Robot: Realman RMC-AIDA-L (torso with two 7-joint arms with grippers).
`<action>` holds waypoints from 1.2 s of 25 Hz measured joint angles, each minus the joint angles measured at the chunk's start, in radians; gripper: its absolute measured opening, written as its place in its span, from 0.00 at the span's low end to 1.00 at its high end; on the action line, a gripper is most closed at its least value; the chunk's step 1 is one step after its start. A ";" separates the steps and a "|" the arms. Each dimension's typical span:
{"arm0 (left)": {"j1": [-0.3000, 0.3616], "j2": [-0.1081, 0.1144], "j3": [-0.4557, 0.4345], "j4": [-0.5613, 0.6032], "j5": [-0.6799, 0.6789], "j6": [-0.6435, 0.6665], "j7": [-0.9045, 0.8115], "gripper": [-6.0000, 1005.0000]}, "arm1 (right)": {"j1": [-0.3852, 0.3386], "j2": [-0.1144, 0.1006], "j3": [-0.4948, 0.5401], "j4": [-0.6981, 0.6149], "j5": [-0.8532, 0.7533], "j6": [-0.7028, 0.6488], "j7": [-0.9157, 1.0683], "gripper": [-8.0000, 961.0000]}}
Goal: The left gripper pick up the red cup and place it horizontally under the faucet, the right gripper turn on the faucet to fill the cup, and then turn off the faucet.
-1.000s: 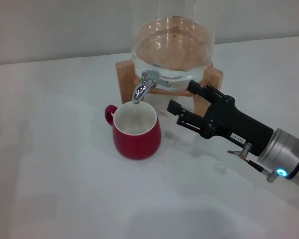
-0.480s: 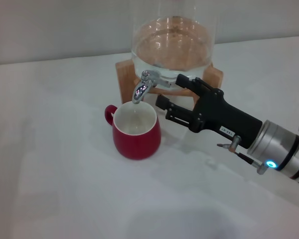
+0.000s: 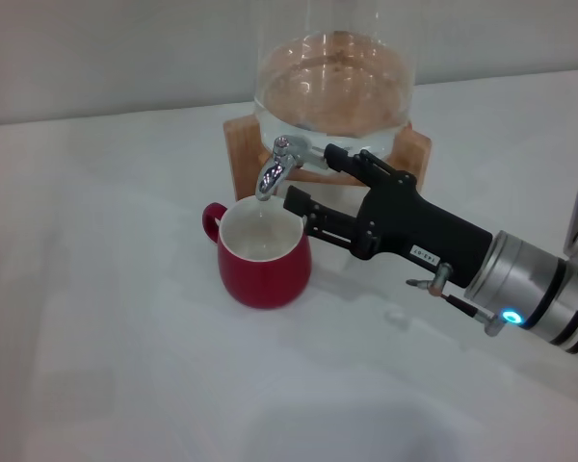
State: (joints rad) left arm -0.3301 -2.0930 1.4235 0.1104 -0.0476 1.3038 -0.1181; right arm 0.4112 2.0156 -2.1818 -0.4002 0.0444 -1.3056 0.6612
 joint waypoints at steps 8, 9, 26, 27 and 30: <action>-0.009 0.001 0.000 0.000 0.000 0.000 0.000 0.63 | 0.002 0.000 -0.012 -0.013 0.001 0.000 0.000 0.91; -0.009 0.001 0.000 0.000 0.000 0.000 0.000 0.63 | 0.002 0.000 -0.013 -0.014 0.001 0.000 0.002 0.91; -0.011 0.001 0.000 0.003 0.000 0.000 0.000 0.63 | -0.007 0.000 -0.042 -0.034 0.000 0.000 0.014 0.91; -0.011 0.001 0.000 0.003 0.000 0.000 0.000 0.63 | -0.007 0.000 -0.044 -0.037 -0.001 0.000 0.014 0.91; -0.011 0.001 0.000 0.004 0.000 0.001 0.000 0.63 | -0.008 0.000 -0.050 -0.041 0.000 0.000 0.014 0.91</action>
State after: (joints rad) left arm -0.3406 -2.0922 1.4235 0.1145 -0.0476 1.3050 -0.1180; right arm 0.4036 2.0156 -2.2316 -0.4413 0.0439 -1.3053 0.6750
